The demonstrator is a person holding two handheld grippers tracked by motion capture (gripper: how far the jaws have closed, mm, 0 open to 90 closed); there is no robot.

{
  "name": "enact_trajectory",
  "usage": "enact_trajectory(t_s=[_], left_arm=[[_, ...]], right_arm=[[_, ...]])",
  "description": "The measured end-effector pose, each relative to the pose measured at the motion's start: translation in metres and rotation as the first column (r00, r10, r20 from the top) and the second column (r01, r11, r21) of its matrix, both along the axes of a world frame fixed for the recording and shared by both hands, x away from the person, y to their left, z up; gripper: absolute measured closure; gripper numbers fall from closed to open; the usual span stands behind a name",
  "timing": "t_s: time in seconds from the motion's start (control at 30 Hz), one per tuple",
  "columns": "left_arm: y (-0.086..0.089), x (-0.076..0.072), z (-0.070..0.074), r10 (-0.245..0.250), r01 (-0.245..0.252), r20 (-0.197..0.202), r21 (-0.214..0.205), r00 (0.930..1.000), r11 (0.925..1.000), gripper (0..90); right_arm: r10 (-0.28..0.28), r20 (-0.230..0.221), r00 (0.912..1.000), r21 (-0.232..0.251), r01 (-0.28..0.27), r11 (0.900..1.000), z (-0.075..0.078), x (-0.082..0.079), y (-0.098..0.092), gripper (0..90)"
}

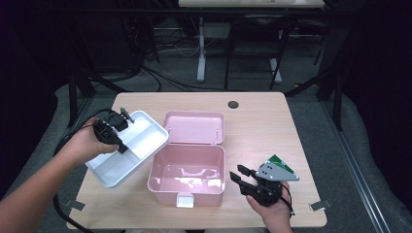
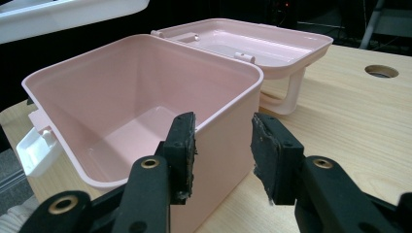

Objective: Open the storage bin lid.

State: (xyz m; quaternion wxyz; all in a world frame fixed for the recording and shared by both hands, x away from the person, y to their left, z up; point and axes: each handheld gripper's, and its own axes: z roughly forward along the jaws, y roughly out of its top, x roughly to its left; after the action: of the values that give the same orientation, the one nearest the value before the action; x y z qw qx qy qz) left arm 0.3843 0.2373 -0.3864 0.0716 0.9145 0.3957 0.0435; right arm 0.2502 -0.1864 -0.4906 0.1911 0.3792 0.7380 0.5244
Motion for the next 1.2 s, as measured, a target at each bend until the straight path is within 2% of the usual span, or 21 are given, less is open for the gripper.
enact_trajectory(t_s=[0.13,0.3,0.4,0.53,0.6,0.67,0.73,0.77,0.8,0.83,1.0,1.2], left_arm=[[0.016,0.001,-0.004,0.040,-0.040,-0.003,0.011,0.9992,0.9991,89.2],[0.028,0.003,-0.011,0.069,-0.069,-0.011,0.015,0.9975,0.9975,89.2],[0.035,0.003,-0.018,0.093,-0.092,-0.017,0.026,0.9956,0.9954,89.2],[0.042,0.006,-0.032,0.118,-0.118,-0.028,0.020,0.9926,0.9928,89.2],[0.044,0.007,-0.040,0.126,-0.126,-0.037,0.016,0.9913,0.9919,89.2],[0.044,0.008,-0.048,0.133,-0.133,-0.045,0.015,0.9900,0.9910,89.2],[0.044,0.009,-0.057,0.138,-0.137,-0.054,0.013,0.9890,0.9905,89.2],[0.043,0.010,-0.061,0.142,-0.142,-0.057,0.012,0.9882,0.9898,89.2],[0.043,0.012,-0.069,0.147,-0.147,-0.059,0.012,0.9873,0.9891,89.2],[0.043,0.012,-0.069,0.147,-0.147,-0.059,0.012,0.9873,0.9891,89.2],[0.043,0.015,-0.088,0.162,-0.162,-0.093,0.000,0.9825,0.9867,89.2],[0.043,0.018,-0.105,0.181,-0.182,-0.095,0.003,0.9788,0.9833,89.2]], right_arm=[[0.002,0.001,1.0000,0.001,-0.002,1.0000,0.000,0.000,0.000,61.0],[-0.001,0.000,1.0000,-0.003,0.001,1.0000,0.000,0.000,0.001,60.9],[0.000,0.000,1.0000,-0.001,0.000,1.0000,0.000,0.000,0.001,60.9],[0.001,-0.001,1.0000,-0.003,-0.001,1.0000,-0.001,0.000,0.001,60.7],[-0.001,0.010,0.9999,0.011,0.001,0.9999,-0.001,0.001,0.002,60.7],[-0.001,0.000,1.0000,-0.003,0.001,1.0000,0.000,0.000,0.001,60.6],[-0.001,0.000,1.0000,-0.003,0.001,1.0000,0.000,0.000,0.001,60.5],[-0.001,0.012,0.9999,0.013,0.001,0.9999,-0.002,0.001,0.002,60.4],[0.001,0.005,1.0000,0.006,-0.001,1.0000,-0.002,0.001,0.001,60.4],[0.001,0.005,1.0000,0.006,-0.001,1.0000,-0.002,0.001,0.001,60.4],[0.000,0.003,1.0000,0.009,0.000,1.0000,-0.002,0.001,0.001,60.2],[0.003,0.000,1.0000,0.008,-0.003,1.0000,-0.002,0.001,0.002,60.0]])
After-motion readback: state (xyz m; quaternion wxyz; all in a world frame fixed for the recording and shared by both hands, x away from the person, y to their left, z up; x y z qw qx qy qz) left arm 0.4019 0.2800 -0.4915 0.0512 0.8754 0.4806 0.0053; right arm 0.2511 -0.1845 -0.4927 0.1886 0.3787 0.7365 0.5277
